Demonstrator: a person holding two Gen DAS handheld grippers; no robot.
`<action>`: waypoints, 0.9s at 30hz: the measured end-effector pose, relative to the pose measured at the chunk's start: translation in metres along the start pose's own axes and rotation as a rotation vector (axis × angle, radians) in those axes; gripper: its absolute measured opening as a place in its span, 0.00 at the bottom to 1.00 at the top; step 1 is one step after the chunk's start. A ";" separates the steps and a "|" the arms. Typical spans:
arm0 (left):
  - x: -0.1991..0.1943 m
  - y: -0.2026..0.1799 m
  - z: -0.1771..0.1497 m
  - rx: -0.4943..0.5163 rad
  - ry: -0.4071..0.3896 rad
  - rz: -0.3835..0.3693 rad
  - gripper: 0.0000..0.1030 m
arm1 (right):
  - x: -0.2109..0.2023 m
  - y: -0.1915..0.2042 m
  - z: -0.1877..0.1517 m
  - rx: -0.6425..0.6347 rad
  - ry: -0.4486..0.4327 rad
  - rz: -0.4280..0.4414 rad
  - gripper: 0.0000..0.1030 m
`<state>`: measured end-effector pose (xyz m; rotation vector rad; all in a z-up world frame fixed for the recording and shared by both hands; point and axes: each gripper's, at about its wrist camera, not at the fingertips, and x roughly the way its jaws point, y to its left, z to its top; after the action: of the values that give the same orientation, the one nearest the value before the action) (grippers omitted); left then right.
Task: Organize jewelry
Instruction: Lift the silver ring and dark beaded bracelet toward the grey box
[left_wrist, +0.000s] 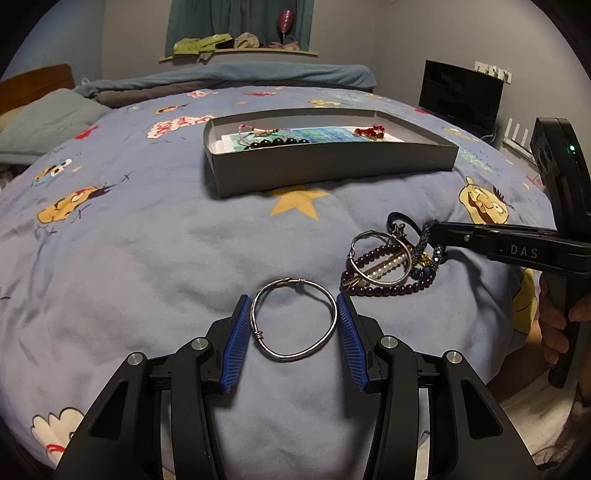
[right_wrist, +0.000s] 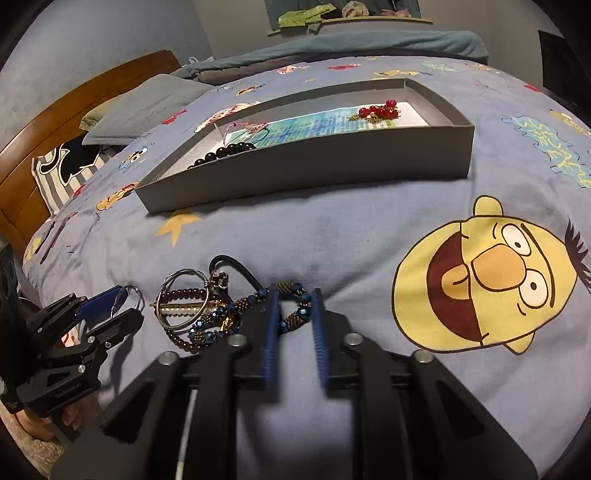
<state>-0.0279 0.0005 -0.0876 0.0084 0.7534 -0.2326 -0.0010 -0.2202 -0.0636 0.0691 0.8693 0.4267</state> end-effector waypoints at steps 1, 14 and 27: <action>-0.001 0.000 0.000 0.000 -0.003 0.001 0.47 | -0.003 0.001 0.000 -0.004 -0.008 0.003 0.09; -0.022 0.000 0.022 0.030 -0.068 0.008 0.47 | -0.052 0.026 0.028 -0.109 -0.168 0.011 0.07; -0.012 0.000 0.102 0.054 -0.128 -0.018 0.47 | -0.066 0.031 0.111 -0.106 -0.322 -0.021 0.07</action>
<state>0.0330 -0.0061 -0.0054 0.0378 0.6195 -0.2685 0.0346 -0.2053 0.0637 0.0295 0.5290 0.4278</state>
